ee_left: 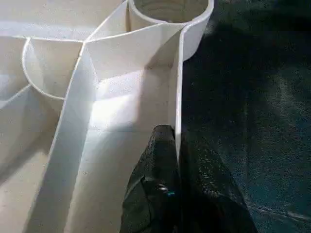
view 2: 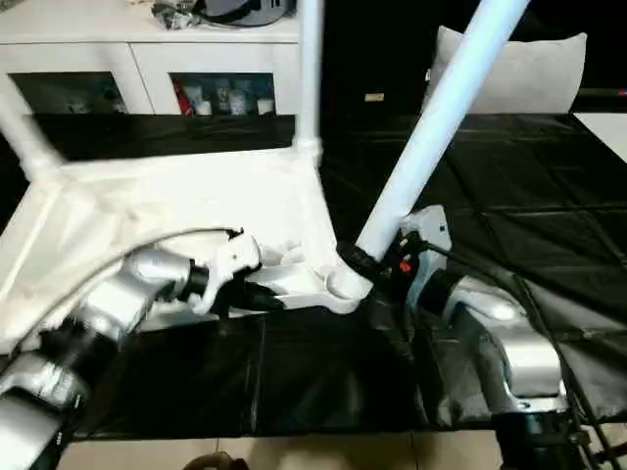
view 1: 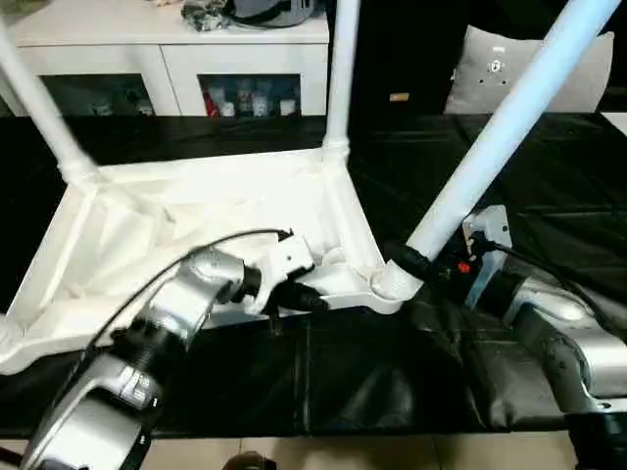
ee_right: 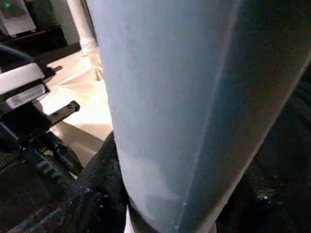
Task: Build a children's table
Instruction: Insert table leg to table base
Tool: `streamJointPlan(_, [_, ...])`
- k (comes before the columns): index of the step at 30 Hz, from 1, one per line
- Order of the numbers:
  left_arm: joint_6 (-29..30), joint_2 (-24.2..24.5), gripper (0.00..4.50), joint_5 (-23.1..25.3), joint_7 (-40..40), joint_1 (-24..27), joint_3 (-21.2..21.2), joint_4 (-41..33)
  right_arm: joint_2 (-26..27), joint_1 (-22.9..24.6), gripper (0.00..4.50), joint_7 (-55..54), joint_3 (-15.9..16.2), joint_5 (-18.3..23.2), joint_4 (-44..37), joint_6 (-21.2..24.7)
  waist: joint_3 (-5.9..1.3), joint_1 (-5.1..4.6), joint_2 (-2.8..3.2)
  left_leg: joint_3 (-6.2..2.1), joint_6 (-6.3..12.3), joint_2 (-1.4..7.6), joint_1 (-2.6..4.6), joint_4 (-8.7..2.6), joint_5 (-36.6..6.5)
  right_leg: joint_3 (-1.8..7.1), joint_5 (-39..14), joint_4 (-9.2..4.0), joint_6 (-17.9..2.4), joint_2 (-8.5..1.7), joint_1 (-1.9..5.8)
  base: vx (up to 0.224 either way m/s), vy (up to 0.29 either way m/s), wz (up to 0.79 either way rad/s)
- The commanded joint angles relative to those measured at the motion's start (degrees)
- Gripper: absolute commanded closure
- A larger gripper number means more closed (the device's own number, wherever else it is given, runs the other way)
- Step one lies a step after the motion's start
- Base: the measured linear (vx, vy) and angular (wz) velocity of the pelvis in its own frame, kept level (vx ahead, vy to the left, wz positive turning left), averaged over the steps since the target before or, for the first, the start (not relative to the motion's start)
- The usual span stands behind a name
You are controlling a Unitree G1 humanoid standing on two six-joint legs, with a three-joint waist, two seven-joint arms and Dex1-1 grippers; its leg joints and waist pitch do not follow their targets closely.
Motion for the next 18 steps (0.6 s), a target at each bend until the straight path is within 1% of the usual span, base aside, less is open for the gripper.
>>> streamJointPlan(1, [-4.7,0.8,4.5,2.4,0.6,3.4,-1.5,-1.1,-0.4,-0.8,2.61,0.9,0.7,-0.5,-0.3,0.1,-3.5,0.45,-1.07,-0.92,2.22,2.89,0.88,-3.75,-9.5,2.3,-8.8,-4.86,-12.0,-5.02,2.29,0.0,0.0,0.0])
streamJointPlan(2, [-6.5,1.4,4.5,3.8,1.1,3.8,-2.3,-1.5,-0.5,-0.7,2.61,1.0,0.9,-0.6,-0.3,0.1,-3.46,0.34,-1.05,-0.98,1.95,3.01,0.83,-3.89,-10.1,2.38,-9.5,-4.9,-11.3,-4.97,2.26,0.0,0.0,0.0])
streamJointPlan(3, [-6.5,1.4,4.5,3.8,1.1,3.8,-2.3,-1.5,-0.5,-0.7,2.61,1.0,0.9,-0.6,-0.3,0.1,-3.52,0.42,-0.93,-0.98,1.67,3.02,0.98,-3.9,-10.5,2.38,-10.1,-4.93,-10.8,-4.94,2.13,0.0,0.0,0.0])
streamJointPlan(4, [-6.5,1.4,4.5,3.8,1.1,3.8,-2.3,-1.5,-0.5,-0.7,2.61,1.0,0.9,-0.6,-0.3,0.1,-3.52,0.42,-0.93,-0.98,1.67,3.02,0.98,-3.9,-10.5,2.38,-10.1,-4.93,-10.8,-4.94,2.13,0.0,0.0,0.0])
streamJointPlan(5, [-11.7,2.2,4.5,5.5,2.4,4.6,-3.2,-1.4,-0.8,-0.8,2.61,1.6,1.3,-0.6,-0.2,0.2,-3.57,0.56,-0.91,-1.09,1.44,3.01,0.93,-3.98,-10.6,2.37,-10.4,-4.97,-10.6,-4.99,2.12,0.0,0.0,0.0])
streamJointPlan(6, [-11.7,2.2,4.5,5.5,2.4,4.6,-3.2,-1.4,-0.8,-0.8,2.61,1.6,1.3,-0.6,-0.2,0.2,-3.63,0.46,-0.97,-1.04,1.26,3.0,0.85,-3.97,-10.3,2.39,-9.3,-4.81,-10.4,-4.93,2.21,0.0,0.0,0.0])
streamJointPlan(7, [-12.0,1.6,4.5,4.4,2.7,4.9,-2.5,-1.7,-1.1,-1.0,2.61,2.1,1.6,-0.7,-0.1,0.2,-3.66,0.48,-0.86,-1.03,1.23,3.02,0.93,-3.93,-10.1,2.39,-8.7,-4.74,-10.6,-4.95,2.16,0.0,0.0,0.0])
streamJointPlan(8, [-12.0,1.5,4.5,4.3,2.8,4.9,-2.4,-1.8,-1.2,-1.0,2.61,2.1,1.6,-0.7,-0.1,0.3,-3.63,0.42,-0.9,-0.93,1.4,2.93,0.92,-3.88,-10.0,2.39,-8.1,-4.71,-10.8,-4.87,2.05,0.0,0.0,0.0])
streamJointPlan(9, [-11.3,0.7,4.5,3.1,3.2,5.3,-1.4,-2.4,-1.6,-1.2,2.61,2.6,1.9,-0.7,0.1,0.3,-3.67,0.43,-0.94,-0.9,1.52,2.88,0.86,-3.82,-9.7,2.36,-7.8,-4.65,-11.0,-4.9,2.15,0.0,0.0,0.0])
streamJointPlan(10, [-11.2,0.6,4.5,2.9,3.2,5.3,-1.2,-2.5,-1.6,-1.2,2.61,2.7,2.0,-0.7,0.1,0.3,-3.67,0.43,-0.94,-0.9,1.52,2.88,0.86,-3.82,-9.7,2.36,-7.8,-4.65,-11.0,-4.9,2.15,0.0,0.0,0.0])
streamJointPlan(11, [-9.2,-0.5,4.5,1.3,3.1,5.0,0.0,-2.3,-2.0,-1.6,2.61,3.2,2.4,-0.8,0.2,0.5,-3.65,0.39,-0.97,-0.85,1.76,2.87,0.84,-3.79,-9.3,2.36,-7.9,-4.68,-11.2,-4.94,2.14,0.0,0.0,0.0])
streamJointPlan(12, [-9.2,-0.5,4.5,1.3,3.1,5.0,0.0,-2.3,-2.0,-1.6,2.61,3.2,2.4,-0.8,0.2,0.5,-3.65,0.44,-0.95,-0.86,1.83,2.82,0.85,-3.76,-9.2,2.36,-8.3,-4.74,-11.1,-4.93,2.12,0.0,0.0,0.0])
streamJointPlan(13, [-8.2,-1.0,4.06,0.3,1.9,4.8,0.6,-2.0,-2.2,-1.8,2.61,3.4,2.6,-0.8,0.3,0.7,-3.6,0.42,-0.93,-0.81,1.8,2.78,0.87,-3.76,-9.4,2.37,-8.9,-4.78,-11.1,-4.95,2.06,0.0,0.0,0.0])
streamJointPlan(14, [-8.2,-1.2,3.95,0.2,1.3,4.4,0.9,-1.1,-2.4,-2.1,2.61,3.7,2.8,-1.1,0.6,0.6,-3.63,0.4,-0.83,-0.83,1.78,2.73,0.86,-3.74,-9.6,2.33,-9.6,-4.9,-11.1,-4.91,2.05,0.0,0.0,0.0])
streamJointPlan(16, [-8.8,-1.2,3.89,0.3,0.9,4.3,0.9,-0.3,-2.6,-2.3,2.61,3.8,2.9,-1.2,0.8,0.5,-3.72,0.52,-0.87,-0.79,1.73,2.67,0.87,-3.63,-9.5,2.37,-9.6,-4.85,-11.1,-4.96,2.08,0.0,0.0,0.0])
streamJointPlan(17, [-10.3,-0.9,3.75,0.8,0.3,3.9,0.6,1.5,-2.7,-2.8,2.61,4.2,3.1,-1.4,1.4,0.4,-3.75,0.56,-0.75,-0.88,1.7,2.87,0.9,-3.71,-9.4,2.33,-8.5,-4.8,-11.5,-4.89,1.96,0.0,0.0,0.0])
streamJointPlan(18, [-10.6,-0.8,3.59,0.8,0.2,3.9,0.5,1.9,-2.7,-2.9,2.61,4.2,3.2,-1.3,1.5,0.4,-3.74,0.54,-0.77,-0.89,1.7,2.83,0.87,-3.73,-9.6,2.29,-8.2,-4.78,-11.4,-4.81,1.97,0.0,0.0,0.0])
